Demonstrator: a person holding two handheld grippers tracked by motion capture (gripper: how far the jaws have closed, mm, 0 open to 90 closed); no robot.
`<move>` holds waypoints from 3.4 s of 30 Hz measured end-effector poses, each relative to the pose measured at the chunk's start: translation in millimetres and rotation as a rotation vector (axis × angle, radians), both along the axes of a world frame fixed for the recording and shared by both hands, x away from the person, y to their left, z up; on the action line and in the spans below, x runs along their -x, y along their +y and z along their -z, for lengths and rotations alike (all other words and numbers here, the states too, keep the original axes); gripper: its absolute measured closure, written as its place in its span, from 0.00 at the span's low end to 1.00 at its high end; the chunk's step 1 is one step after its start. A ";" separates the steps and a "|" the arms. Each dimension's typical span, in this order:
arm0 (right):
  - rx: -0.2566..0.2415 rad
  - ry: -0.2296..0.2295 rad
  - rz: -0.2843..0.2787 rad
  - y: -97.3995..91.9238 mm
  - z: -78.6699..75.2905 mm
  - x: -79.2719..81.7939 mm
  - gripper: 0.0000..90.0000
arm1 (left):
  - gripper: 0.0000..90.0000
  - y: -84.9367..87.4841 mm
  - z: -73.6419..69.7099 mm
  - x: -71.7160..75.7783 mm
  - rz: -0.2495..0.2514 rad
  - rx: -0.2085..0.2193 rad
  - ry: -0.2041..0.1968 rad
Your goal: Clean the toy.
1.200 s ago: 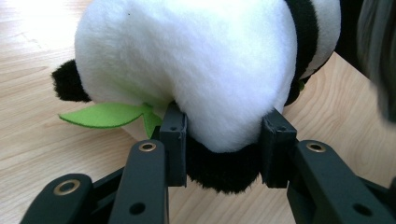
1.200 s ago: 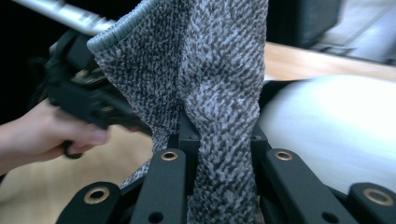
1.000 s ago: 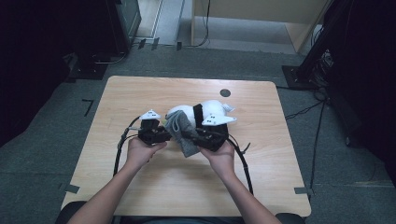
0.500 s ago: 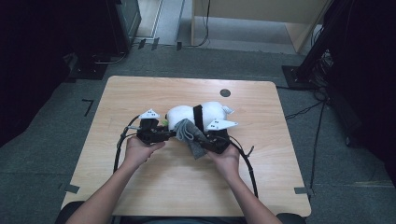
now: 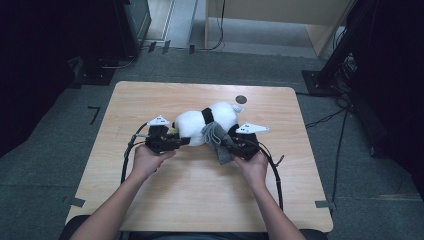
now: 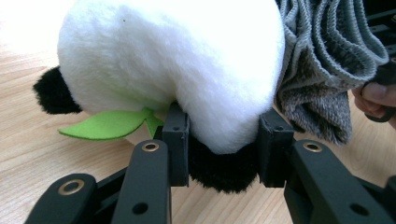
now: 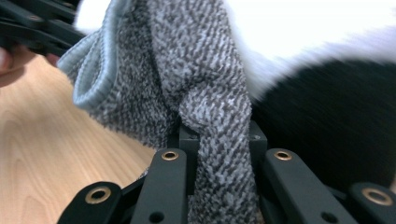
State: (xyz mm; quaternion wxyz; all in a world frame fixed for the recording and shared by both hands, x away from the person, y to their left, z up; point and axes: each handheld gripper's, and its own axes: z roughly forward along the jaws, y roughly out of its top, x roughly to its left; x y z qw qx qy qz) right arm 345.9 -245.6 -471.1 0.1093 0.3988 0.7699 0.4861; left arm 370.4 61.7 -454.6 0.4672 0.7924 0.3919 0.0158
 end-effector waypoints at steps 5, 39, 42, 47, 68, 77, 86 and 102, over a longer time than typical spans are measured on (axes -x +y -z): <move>0.010 0.022 0.052 -14.7 0.5 -4.1 0.86 | 0.70 1.7 -0.2 -0.8 -0.008 0.007 0.004; 0.035 0.141 0.362 -78.5 15.1 -32.0 0.85 | 0.71 7.5 0.3 3.5 -0.009 0.011 -0.028; -0.031 0.062 0.378 -82.6 -5.4 -25.8 0.85 | 0.70 3.4 1.0 11.1 0.028 -0.018 -0.078; -0.055 -0.034 0.341 -73.0 -34.6 -18.5 0.84 | 0.69 -2.1 6.8 18.1 0.039 -0.041 -0.107; -0.014 0.043 0.209 -36.4 -50.7 -29.4 0.84 | 0.51 3.5 34.2 27.7 0.051 -0.086 -0.184; -0.022 0.046 0.220 -43.8 -45.6 -32.2 0.84 | 0.45 22.3 20.7 19.7 0.101 -0.066 -0.131; -0.023 0.050 0.219 -45.0 -44.2 -34.3 0.84 | 0.45 42.6 -3.6 -8.4 0.139 -0.036 -0.155; -0.019 0.057 0.207 -43.4 -44.2 -37.7 0.84 | 0.41 27.9 -15.0 -68.7 0.288 -0.063 -0.149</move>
